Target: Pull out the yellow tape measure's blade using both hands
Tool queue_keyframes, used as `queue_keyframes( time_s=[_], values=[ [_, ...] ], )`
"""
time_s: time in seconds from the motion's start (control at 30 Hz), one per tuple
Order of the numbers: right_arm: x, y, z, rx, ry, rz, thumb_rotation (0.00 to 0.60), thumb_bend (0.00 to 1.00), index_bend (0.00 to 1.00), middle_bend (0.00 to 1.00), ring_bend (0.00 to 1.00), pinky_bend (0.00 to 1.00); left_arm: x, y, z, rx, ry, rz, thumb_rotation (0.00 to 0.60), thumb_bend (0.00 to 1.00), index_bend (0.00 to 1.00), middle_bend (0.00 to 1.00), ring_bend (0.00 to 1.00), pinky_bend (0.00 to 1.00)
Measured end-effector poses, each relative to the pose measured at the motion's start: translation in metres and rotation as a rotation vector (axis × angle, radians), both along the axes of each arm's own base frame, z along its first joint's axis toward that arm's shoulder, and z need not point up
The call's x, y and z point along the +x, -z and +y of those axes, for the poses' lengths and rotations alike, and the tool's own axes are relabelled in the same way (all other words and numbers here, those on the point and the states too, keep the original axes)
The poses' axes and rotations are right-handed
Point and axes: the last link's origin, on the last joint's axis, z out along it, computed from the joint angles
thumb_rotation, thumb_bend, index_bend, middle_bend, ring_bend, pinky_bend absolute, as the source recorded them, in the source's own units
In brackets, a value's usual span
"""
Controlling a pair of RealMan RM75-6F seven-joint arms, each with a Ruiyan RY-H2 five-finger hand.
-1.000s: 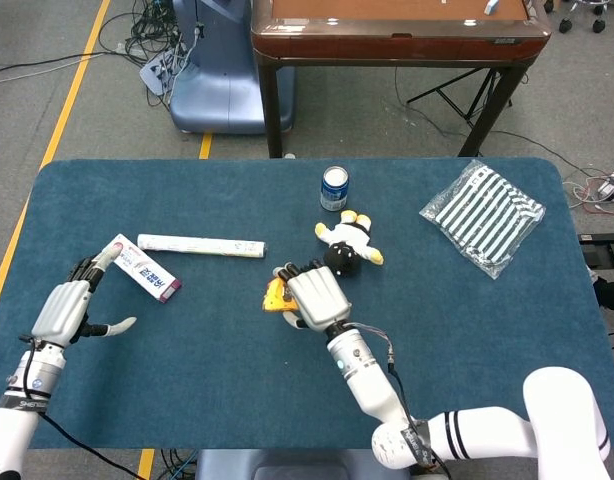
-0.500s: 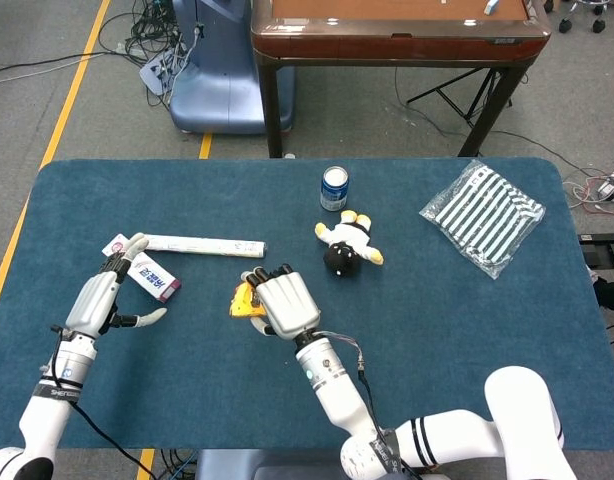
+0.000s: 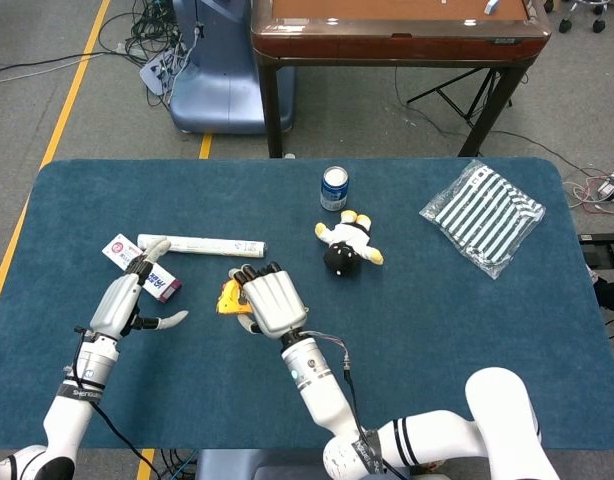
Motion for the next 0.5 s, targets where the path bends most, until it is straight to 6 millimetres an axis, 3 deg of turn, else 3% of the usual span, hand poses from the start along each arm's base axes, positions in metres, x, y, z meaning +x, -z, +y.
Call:
queue_keyframes(
  time_s=[0.5],
  values=[
    [0.0097,0.0078,-0.0051,-0.015,0.018,-0.041,0.6,0.52,0.47,0.5,0.43,0.29,0.0053,0.0087,0.001,-0.009,-0.011,-0.017,0.6,0.13,0.0,0.0,0.0,0.0]
  ],
)
